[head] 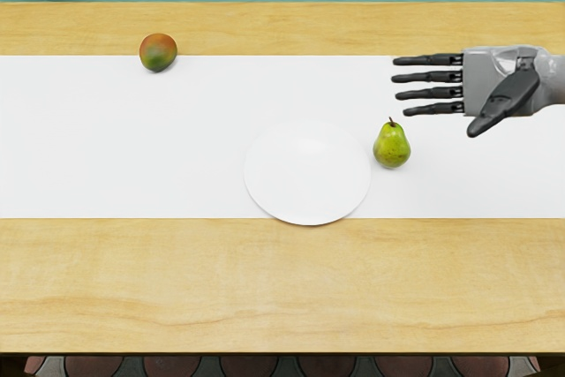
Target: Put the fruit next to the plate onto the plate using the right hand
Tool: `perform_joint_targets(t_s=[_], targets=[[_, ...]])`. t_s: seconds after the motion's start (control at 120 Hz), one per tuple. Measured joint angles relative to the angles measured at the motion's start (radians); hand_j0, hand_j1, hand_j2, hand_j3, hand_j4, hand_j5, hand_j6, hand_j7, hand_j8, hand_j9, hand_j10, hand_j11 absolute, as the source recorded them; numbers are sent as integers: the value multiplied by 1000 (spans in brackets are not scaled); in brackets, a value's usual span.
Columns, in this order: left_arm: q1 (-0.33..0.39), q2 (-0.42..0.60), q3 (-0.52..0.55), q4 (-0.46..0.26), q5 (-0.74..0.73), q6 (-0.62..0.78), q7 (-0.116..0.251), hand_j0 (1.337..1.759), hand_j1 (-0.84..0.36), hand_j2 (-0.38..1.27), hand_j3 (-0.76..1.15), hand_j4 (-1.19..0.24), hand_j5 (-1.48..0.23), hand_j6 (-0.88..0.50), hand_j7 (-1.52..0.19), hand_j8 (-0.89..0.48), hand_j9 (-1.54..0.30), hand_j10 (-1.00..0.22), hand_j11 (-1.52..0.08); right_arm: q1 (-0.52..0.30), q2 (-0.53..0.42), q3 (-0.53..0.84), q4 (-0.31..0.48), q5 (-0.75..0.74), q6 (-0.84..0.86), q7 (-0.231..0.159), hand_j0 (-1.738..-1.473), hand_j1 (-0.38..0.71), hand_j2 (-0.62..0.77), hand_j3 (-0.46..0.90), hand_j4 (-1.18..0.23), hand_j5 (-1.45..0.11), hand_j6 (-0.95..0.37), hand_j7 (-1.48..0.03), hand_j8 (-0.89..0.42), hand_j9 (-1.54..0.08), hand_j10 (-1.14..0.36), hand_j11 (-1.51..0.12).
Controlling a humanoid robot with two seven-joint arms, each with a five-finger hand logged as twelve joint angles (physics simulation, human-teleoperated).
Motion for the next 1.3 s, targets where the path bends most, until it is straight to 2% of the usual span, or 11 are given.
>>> perform_joint_targets(t_s=[0.292, 0.483, 0.617, 0.742, 0.867, 0.95, 1.108, 1.3], targets=[[0, 0, 0, 0, 0, 0, 0, 1658, 349, 0, 0, 0, 0, -1, 0, -1, 0, 0, 0, -10, 17, 1, -6, -32, 0, 0, -1658, -314, -6, 0, -26, -38, -25, -38, -26, -38, -27, -38], [0, 0, 0, 0, 0, 0, 0, 1658, 349, 0, 0, 0, 0, 0, 0, 0, 0, 0, 0, 70, 113, 4, -9, -263, -7, 0, -1658, -313, -6, 0, -28, -39, -27, -39, -28, -39, -29, -39], [0, 0, 0, 0, 0, 0, 0, 1658, 349, 0, 0, 0, 0, 0, 0, 0, 0, 0, 0, 114, 158, -5, -9, -434, -138, 0, -1658, -312, -6, 0, -30, -40, -29, -40, -30, -40, -30, -40], [0, 0, 0, 0, 0, 0, 0, 1658, 349, 0, 0, 0, 0, 0, 0, 0, 0, 0, 0, 219, 210, -155, -35, -562, -318, 0, -1658, -312, -6, 0, -31, -40, -31, -40, -31, -40, -31, -40], [-1, 0, 1, 0, 0, 0, 0, 1658, 349, 0, 0, 0, 0, -1, 0, -1, 0, 0, 0, 264, 269, -248, -52, -702, -426, 0, -1658, -313, -6, 0, -32, -40, -32, -40, -32, -40, -31, -40], [-1, 0, 1, 0, 0, 0, 0, 1658, 349, 0, 0, 0, 0, -1, 0, -1, 0, 0, 0, 256, 308, -271, -56, -819, -467, 0, -1658, -313, -6, 0, -32, -40, -32, -39, -32, -39, -31, -39], [0, 0, 1, 0, 0, 0, 0, 1658, 349, 0, 0, 0, 0, 0, 0, 0, 0, 0, 0, 189, 364, -287, -36, -1001, -612, 0, -1658, -314, -6, 0, -32, -39, -33, -39, -32, -39, -32, -39], [-1, 0, 1, 0, 0, 0, 0, 1658, 349, 0, 0, 0, 0, 0, 0, 0, 0, 0, 0, 129, 425, -287, -32, -1096, -725, 0, -1658, -313, -5, 0, -33, -40, -35, -40, -34, -40, -33, -40]])
